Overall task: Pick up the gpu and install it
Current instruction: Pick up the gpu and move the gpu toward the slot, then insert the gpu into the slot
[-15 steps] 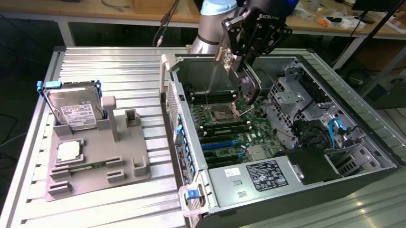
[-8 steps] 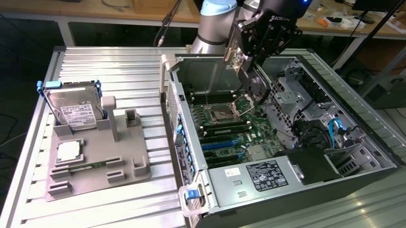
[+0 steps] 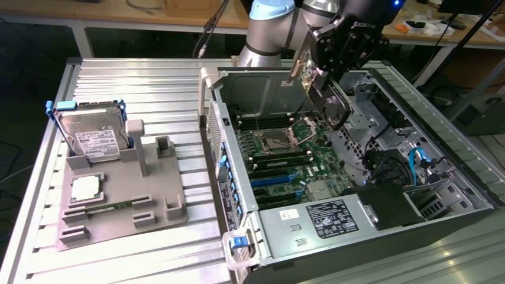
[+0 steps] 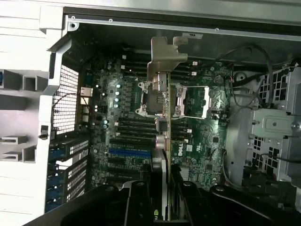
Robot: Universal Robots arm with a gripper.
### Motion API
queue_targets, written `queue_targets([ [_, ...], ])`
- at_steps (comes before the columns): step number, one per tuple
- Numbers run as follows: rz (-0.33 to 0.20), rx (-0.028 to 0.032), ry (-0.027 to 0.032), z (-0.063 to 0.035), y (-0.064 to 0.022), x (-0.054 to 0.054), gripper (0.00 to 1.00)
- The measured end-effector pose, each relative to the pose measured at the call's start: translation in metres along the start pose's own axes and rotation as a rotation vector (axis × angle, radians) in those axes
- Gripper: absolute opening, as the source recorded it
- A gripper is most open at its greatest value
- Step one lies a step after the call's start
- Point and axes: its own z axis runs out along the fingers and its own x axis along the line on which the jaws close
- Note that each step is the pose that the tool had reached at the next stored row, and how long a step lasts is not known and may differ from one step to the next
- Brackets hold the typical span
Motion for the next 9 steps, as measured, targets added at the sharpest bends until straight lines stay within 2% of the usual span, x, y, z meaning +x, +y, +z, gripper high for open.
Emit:
queue_targets([
  [9,-0.007,0.0000,0.0002,0.0001,0.0000,0.0000,0.27],
])
